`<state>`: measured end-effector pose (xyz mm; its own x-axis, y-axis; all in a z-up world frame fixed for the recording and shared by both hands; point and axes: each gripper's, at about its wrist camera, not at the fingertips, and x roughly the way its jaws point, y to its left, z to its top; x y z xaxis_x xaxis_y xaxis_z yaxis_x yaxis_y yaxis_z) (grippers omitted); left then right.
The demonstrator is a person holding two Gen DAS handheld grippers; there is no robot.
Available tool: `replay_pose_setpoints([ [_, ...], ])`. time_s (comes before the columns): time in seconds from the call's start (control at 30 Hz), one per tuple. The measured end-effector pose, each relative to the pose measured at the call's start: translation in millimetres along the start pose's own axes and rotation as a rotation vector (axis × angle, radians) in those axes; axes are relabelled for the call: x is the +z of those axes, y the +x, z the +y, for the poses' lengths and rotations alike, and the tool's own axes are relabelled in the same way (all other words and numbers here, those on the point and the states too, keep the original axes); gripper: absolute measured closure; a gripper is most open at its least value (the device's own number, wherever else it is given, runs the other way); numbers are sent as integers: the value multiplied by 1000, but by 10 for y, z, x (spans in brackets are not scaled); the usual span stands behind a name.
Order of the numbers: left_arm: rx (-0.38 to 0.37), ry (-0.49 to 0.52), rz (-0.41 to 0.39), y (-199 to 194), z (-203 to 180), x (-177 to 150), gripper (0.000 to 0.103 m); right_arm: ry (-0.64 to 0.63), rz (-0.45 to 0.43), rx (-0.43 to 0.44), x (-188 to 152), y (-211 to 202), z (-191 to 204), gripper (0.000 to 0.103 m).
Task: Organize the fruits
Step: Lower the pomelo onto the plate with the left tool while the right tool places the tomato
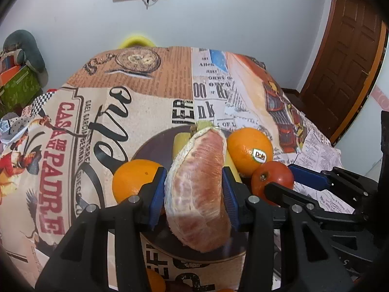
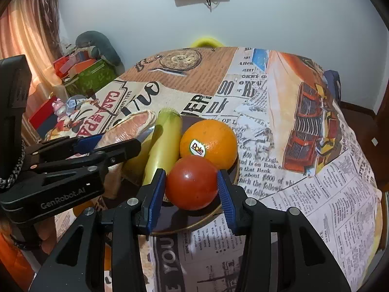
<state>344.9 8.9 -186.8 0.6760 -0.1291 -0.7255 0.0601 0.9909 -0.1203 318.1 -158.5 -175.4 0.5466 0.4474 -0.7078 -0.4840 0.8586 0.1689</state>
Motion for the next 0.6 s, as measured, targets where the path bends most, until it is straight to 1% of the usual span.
replay_pose_setpoints([
  [0.17,0,18,-18,-45,-27,-8,58,-8,28,5,-37,80,26,63],
  [0.4,-3,18,-15,-117,-26,-21,58,-3,62,-5,-49,125,29,61],
  [0.6,-3,16,-28,-281,10,-34,58,-2,58,-10,-44,43,54,60],
])
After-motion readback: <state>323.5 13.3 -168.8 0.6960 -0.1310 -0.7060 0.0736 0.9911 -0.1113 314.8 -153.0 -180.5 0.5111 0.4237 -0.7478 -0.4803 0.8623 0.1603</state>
